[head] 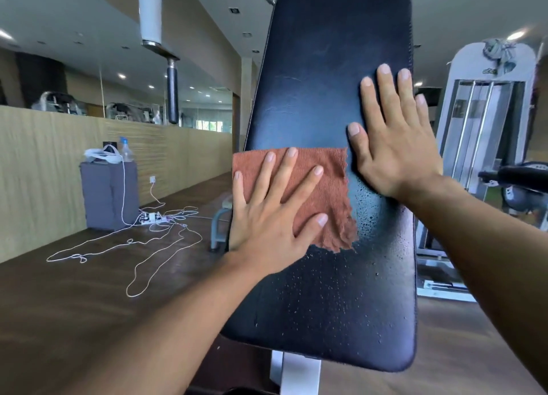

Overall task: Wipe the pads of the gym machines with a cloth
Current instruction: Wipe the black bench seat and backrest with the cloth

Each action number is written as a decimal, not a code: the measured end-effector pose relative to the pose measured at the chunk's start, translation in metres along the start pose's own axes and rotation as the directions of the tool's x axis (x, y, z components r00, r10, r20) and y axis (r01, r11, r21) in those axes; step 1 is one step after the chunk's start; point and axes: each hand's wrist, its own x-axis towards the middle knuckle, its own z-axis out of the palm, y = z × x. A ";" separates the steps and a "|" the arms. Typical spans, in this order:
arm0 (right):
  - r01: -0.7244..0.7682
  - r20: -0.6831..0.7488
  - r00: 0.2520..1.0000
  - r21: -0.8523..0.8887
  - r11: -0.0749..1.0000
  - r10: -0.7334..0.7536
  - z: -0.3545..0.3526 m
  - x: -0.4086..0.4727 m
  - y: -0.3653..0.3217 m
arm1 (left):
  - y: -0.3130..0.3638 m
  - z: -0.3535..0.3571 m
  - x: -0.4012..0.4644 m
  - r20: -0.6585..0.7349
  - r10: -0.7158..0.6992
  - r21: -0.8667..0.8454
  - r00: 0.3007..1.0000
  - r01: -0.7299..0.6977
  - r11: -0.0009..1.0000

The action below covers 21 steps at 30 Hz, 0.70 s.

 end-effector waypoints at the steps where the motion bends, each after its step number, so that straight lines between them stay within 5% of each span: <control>1: -0.003 -0.002 1.000 -0.001 1.000 0.003 0.000 0.000 0.000 | -0.005 -0.001 0.004 -0.001 0.024 -0.003 1.000 -0.024 1.000; 7: -0.010 -0.007 1.000 0.002 1.000 0.010 -0.001 -0.001 -0.001 | -0.018 -0.017 0.041 0.009 -0.019 -0.115 1.000 0.020 0.993; 16: -0.007 0.012 1.000 0.025 1.000 0.007 -0.001 0.001 0.000 | 0.008 0.006 -0.019 0.039 0.038 -0.030 0.999 -0.037 0.999; 21: -0.050 0.100 0.995 0.269 0.962 0.023 -0.017 0.006 -0.003 | 0.015 -0.009 0.026 0.057 0.025 -0.052 0.998 -0.022 0.998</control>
